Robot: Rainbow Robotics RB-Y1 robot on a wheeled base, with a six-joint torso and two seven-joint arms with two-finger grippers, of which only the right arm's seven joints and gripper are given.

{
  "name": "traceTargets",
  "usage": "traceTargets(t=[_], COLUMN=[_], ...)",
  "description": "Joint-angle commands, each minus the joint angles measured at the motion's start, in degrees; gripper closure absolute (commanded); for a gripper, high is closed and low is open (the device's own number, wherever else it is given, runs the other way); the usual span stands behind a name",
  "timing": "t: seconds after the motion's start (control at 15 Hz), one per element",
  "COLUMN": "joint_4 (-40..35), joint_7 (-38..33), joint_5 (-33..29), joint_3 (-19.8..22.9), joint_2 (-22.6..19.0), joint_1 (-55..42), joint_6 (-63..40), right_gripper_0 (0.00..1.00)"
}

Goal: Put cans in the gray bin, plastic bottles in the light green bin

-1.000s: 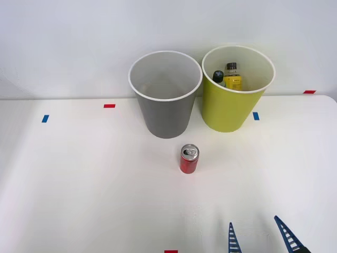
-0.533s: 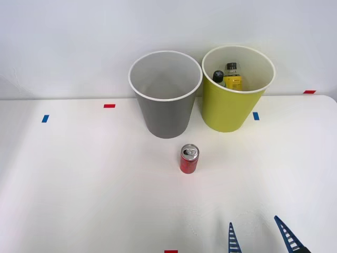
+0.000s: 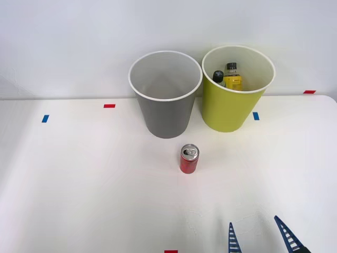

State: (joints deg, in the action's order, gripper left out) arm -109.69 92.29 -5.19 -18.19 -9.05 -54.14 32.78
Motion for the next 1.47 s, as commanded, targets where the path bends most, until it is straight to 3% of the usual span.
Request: traceTargets(t=[0.07,0.93,1.07,1.47], joint_4=[0.0,0.0,2.7,3.2], joint_7=[0.0,0.0,-0.1,-1.7], joint_5=[0.0,0.0,0.5,4.4], joint_3=[0.0,0.0,-0.7,-5.2], joint_2=[0.0,0.0,-0.4,-6.5], joint_1=[0.0,0.0,1.3,6.4], joint_6=[0.0,0.0,0.1,1.6], right_gripper_0=[0.00,0.00,0.00,0.00])
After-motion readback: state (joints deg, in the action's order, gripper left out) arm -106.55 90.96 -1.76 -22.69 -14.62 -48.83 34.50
